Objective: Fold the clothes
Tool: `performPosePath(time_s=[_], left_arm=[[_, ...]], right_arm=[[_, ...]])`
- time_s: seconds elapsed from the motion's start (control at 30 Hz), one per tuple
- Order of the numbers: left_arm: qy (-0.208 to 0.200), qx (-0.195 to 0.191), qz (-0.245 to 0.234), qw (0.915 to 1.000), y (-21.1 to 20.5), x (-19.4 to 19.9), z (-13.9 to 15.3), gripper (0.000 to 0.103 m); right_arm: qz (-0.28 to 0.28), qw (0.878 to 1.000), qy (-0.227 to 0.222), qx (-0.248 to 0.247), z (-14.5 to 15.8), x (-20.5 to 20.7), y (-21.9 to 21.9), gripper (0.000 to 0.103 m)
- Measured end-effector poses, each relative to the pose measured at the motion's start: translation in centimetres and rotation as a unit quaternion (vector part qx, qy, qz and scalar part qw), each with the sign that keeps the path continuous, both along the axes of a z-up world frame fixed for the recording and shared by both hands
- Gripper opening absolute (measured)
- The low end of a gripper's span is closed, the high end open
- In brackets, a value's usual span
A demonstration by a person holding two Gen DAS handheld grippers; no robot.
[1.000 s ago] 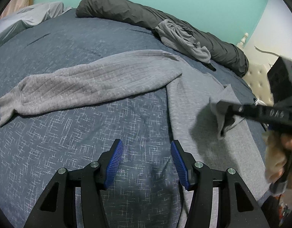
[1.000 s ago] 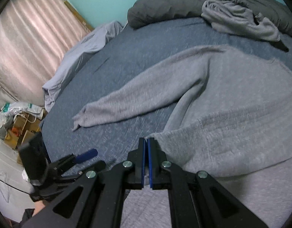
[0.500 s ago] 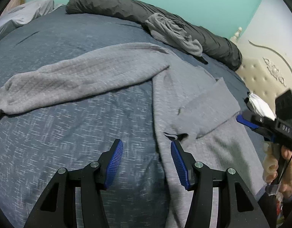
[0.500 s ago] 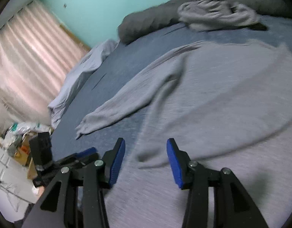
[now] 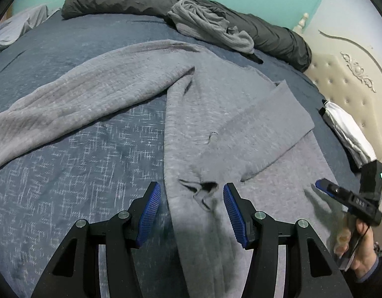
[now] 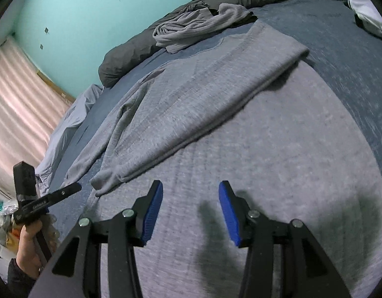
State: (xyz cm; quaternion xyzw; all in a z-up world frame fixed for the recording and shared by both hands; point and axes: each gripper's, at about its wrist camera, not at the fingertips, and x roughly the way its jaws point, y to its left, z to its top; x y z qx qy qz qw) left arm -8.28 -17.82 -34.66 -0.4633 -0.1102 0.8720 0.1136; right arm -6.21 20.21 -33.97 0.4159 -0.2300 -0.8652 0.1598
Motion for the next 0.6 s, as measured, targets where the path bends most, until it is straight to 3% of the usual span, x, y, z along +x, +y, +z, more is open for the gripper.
performPosePath(time_s=[0.17,0.27,0.33,0.43,0.6], left_arm=[[-0.009,-0.022,-0.004,0.9997,0.7,-1.1,-0.4,0.057],[-0.01,-0.058,-0.006,0.9983,1.2,-1.3,-0.5,0.055],[-0.017,-0.092,-0.008,0.9956,1.3,-1.3,-0.9,0.043],[-0.031,-0.125,0.001,0.9916,0.7,-1.4,-1.7,0.037],[-0.016,-0.05,0.013,0.9986,-0.6,-0.7,-0.6,0.037]], right_arm=[[0.005,1.0,0.012,-0.01,-0.5,0.3,-0.1,0.047],[0.011,1.0,0.018,-0.017,-0.5,0.3,0.0,0.047],[0.015,0.999,0.024,-0.02,-0.3,0.2,-0.1,0.047],[0.018,0.999,0.027,-0.024,-0.4,0.2,-0.1,0.047],[0.011,0.999,0.021,-0.034,-0.8,0.2,0.3,0.047]])
